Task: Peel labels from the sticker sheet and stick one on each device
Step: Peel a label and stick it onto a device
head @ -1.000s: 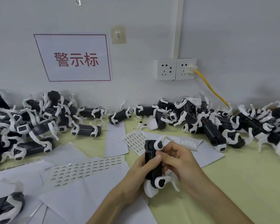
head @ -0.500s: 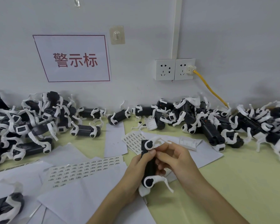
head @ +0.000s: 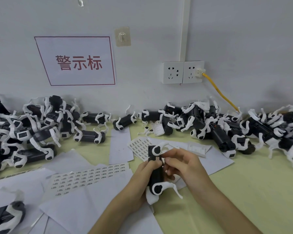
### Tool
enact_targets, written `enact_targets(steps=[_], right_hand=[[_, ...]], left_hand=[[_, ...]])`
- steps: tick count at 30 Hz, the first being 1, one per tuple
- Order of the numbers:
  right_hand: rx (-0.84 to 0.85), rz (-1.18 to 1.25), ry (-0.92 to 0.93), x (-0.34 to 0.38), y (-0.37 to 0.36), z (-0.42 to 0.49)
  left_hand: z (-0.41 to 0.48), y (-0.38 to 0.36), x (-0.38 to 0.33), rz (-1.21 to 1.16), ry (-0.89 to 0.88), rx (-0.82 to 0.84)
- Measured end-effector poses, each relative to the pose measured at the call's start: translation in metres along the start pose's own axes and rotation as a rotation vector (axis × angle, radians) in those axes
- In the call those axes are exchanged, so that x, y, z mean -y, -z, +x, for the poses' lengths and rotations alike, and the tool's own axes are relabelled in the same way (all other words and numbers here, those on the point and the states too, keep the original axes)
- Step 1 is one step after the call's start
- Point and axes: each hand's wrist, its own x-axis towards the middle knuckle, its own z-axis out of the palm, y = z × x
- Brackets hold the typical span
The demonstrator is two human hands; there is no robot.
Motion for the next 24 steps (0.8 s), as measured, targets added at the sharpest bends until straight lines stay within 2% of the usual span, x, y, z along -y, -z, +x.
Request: enact_targets(steps=[3, 6, 8, 12, 14, 16, 19, 22, 24], right_hand=[[-0.113, -0.098, -0.039, 0.002, 0.009, 0.004], [-0.237, -0.032, 0.019, 0.009, 0.021, 0.007], [-0.166, -0.032, 0.102, 0.014, 0.027, 0.008], [0.168, -0.209, 0.172, 0.014, 0.027, 0.005], [0.184, -0.288, 0.180, 0.012, 0.026, 0.005], [0.107, -0.334, 0.204, 0.010, 0.027, 0.008], [-0.006, -0.292, 0.042, 0.008, 0.038, 0.014], [0.054, -0.237, -0.143, 0.009, 0.051, 0.016], [0.140, -0.181, -0.193, 0.010, 0.053, 0.014]], left_hand=[[0.001, 0.004, 0.002, 0.111, -0.016, 0.001], [-0.001, 0.007, 0.003, 0.115, -0.014, 0.034], [-0.001, 0.006, 0.004, 0.078, -0.011, 0.019], [-0.001, 0.006, 0.003, 0.119, -0.016, 0.022], [0.000, 0.004, 0.002, 0.146, -0.026, 0.014], [0.001, 0.005, 0.003, 0.131, -0.038, -0.055], [0.003, 0.011, 0.001, 0.041, -0.055, -0.135], [0.002, 0.017, -0.007, -0.116, -0.109, -0.159], [0.001, 0.017, -0.010, -0.120, -0.125, -0.191]])
